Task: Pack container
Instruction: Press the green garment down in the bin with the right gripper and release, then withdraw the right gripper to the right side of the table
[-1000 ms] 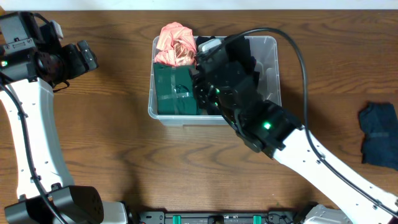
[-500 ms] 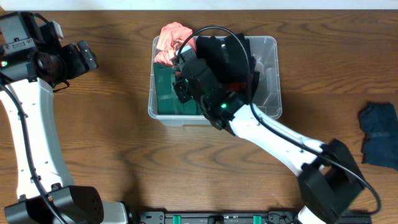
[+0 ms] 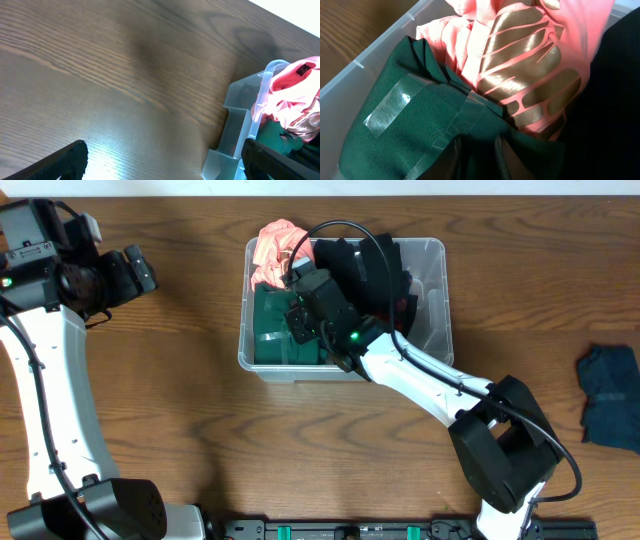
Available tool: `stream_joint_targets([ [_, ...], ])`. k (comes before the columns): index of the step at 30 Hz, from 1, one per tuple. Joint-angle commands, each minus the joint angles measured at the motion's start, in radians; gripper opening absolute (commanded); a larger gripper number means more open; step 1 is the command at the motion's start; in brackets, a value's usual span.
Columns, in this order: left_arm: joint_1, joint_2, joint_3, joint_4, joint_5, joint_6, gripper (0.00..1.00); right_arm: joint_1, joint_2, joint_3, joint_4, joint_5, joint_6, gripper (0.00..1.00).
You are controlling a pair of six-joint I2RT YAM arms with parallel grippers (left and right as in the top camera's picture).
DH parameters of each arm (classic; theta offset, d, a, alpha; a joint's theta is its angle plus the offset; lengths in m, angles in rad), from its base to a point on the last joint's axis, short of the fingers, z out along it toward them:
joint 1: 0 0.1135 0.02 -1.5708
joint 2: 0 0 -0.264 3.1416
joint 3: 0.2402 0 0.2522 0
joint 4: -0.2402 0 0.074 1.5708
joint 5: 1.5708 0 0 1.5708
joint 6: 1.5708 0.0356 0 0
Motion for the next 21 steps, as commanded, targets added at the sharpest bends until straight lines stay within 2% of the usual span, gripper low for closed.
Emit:
stream_joint_targets([
  [1, 0.004, 0.002, -0.005, 0.0, -0.002, 0.018, 0.98, -0.003, 0.068, -0.034, -0.047, -0.037, -0.011, 0.19],
  [5, 0.004, 0.002, -0.005, 0.0, -0.002, 0.018, 0.98, -0.006, 0.029, -0.018, -0.068, -0.061, -0.007, 0.2],
  [8, 0.004, 0.002, -0.005, 0.0, -0.002, 0.018, 0.98, -0.017, -0.056, 0.023, -0.123, -0.063, 0.0, 0.27],
  [9, 0.004, 0.002, -0.005, 0.0, -0.002, 0.018, 0.98, -0.023, -0.087, 0.037, -0.143, -0.069, 0.0, 0.35],
  [11, 0.004, 0.002, -0.005, 0.0, -0.002, 0.018, 0.98, -0.04, -0.178, 0.066, -0.187, -0.087, 0.0, 0.57],
  [13, 0.004, 0.002, -0.005, 0.0, -0.002, 0.018, 0.98, -0.056, -0.262, 0.076, -0.217, -0.098, 0.0, 0.7],
  [15, 0.004, 0.002, -0.005, 0.0, -0.002, 0.018, 0.98, -0.069, -0.341, 0.076, -0.256, -0.105, -0.001, 0.92],
  [16, 0.004, 0.002, -0.005, 0.0, -0.002, 0.018, 0.98, -0.079, -0.395, 0.076, -0.288, -0.101, -0.013, 0.99],
  [19, 0.004, 0.002, -0.005, 0.0, -0.002, 0.018, 0.98, -0.119, -0.521, 0.076, -0.405, -0.054, -0.034, 0.99],
  [21, 0.004, 0.002, -0.005, 0.0, -0.002, 0.018, 0.98, -0.166, -0.591, 0.075, -0.5, 0.012, 0.01, 0.99],
])
